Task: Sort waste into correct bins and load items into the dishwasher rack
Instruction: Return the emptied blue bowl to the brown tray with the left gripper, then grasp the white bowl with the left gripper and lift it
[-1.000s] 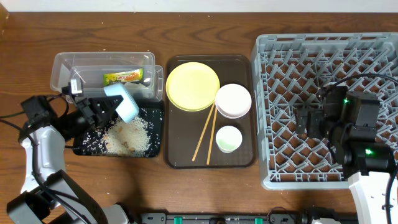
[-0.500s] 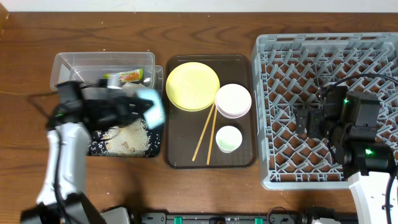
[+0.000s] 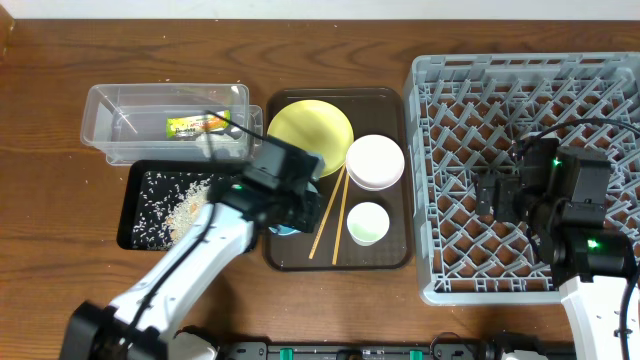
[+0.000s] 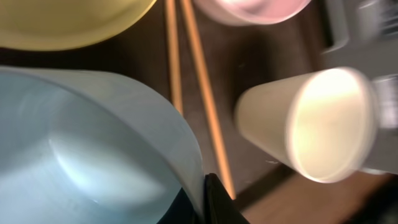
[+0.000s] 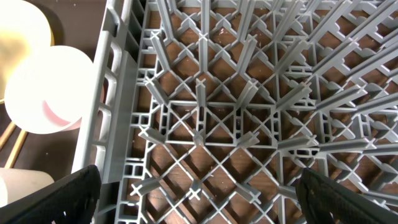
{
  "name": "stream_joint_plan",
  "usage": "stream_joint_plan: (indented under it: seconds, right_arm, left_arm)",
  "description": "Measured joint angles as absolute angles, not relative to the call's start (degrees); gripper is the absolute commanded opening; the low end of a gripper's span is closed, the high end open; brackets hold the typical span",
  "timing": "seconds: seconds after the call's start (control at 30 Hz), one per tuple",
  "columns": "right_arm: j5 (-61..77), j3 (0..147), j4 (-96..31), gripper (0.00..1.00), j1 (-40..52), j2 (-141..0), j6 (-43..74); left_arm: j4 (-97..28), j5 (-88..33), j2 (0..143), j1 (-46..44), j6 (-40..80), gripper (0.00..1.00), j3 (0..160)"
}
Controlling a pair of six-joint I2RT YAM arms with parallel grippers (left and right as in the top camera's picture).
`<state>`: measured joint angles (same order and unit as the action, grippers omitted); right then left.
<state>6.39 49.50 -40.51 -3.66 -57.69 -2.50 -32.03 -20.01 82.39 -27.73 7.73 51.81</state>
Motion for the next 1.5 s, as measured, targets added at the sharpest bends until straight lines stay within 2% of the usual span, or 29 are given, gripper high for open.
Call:
stream_joint_plan:
  seconds: [0.13, 0.27, 0.33, 0.5, 0.63, 0.83, 0.97, 1.07, 1.17, 1.23, 1.5]
  right_arm:
    - [6.42, 49.50, -40.51, 0.99, -3.66, -57.69, -2.50]
    - [6.39, 49.50, -40.51, 0.99, -3.66, -57.67, -2.50]
    - [6.39, 49.50, -40.51, 0.99, -3.66, -57.69, -2.50]
    - [6.39, 49.50, -40.51, 0.99, -3.66, -57.67, -2.50]
    - [6.42, 49.50, -40.51, 0.99, -3.66, -57.69, -2.50]
    - [6.42, 49.50, -40.51, 0.99, -3.66, -57.67, -2.50]
    - [6.39, 49.50, -40.53, 0.99, -3.66, -57.69, -2.50]
    - [6.42, 49.50, -40.62, 0.99, -3.66, -57.69, -2.50]
    - [6.39, 49.50, -40.73, 0.99, -3.66, -57.67, -2.50]
    - [6.42, 49.50, -40.77, 0.99, -3.66, -57.69, -2.50]
    - [6.42, 49.50, -39.33, 0.99, -3.66, -57.69, -2.50]
  left_arm:
    - [-31.38, -15.35, 86.28, -30.50, 8.01, 0.09, 51.81]
    - [-30.33, -13.43, 87.77, -31.55, 8.29, 0.40, 51.81]
    - [-30.74, -13.06, 87.61, -31.59, 8.62, 0.49, 51.83]
    - [-34.24, -13.34, 86.46, -31.57, 9.02, 0.51, 54.74]
    - [-31.46, -15.42, 83.31, -31.62, 9.04, 0.55, 58.04]
    - [-30.59, -17.87, 82.39, -33.39, 10.35, 0.55, 59.29]
    - [-30.59, -18.13, 86.08, -35.90, 11.27, 0.52, 59.29]
    - [-30.57, -18.17, 89.45, -37.28, 12.53, 0.38, 59.29]
    - [-30.59, -18.35, 93.06, -38.00, 14.20, 0.13, 59.27]
    - [-30.61, -18.50, 94.76, -38.11, 14.94, 0.06, 59.27]
    - [-30.61, -19.29, 92.47, -36.60, 16.12, 0.06, 59.27]
